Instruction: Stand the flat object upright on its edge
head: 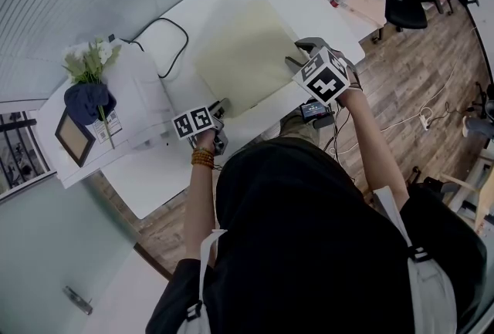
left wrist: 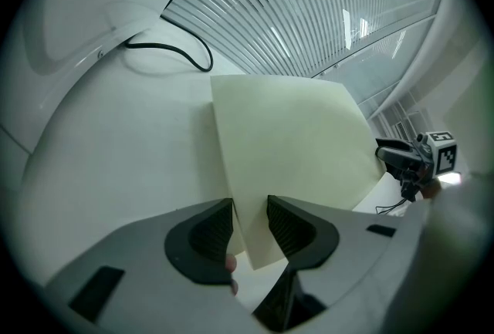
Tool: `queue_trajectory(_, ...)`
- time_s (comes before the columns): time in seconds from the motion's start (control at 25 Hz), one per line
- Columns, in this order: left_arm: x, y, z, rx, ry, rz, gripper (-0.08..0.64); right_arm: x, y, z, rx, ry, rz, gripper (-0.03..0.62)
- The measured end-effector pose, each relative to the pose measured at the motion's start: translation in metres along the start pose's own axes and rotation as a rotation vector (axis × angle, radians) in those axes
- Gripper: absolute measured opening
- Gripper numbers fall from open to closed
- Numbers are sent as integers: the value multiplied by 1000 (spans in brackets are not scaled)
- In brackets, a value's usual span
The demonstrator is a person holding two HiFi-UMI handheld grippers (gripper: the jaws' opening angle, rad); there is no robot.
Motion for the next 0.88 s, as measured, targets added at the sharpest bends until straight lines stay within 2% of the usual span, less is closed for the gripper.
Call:
queue_trajectory(0.52, -2, -4, 2, -18, 13, 13, 130, 23, 24, -14, -11, 70, -23, 160)
queue_trajectory(0.88, -3, -4, -3, -18, 28, 10, 133, 52, 39, -35, -19, 170, -30, 160)
Point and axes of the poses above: the fingertips, and each gripper's own axes: y backward along the fingers, z to its right, x out of its top, the point moved 4 cm from there along y, backward along the fingers, and after that the axes turned 7 degrees about y, right-handed, at the moved point
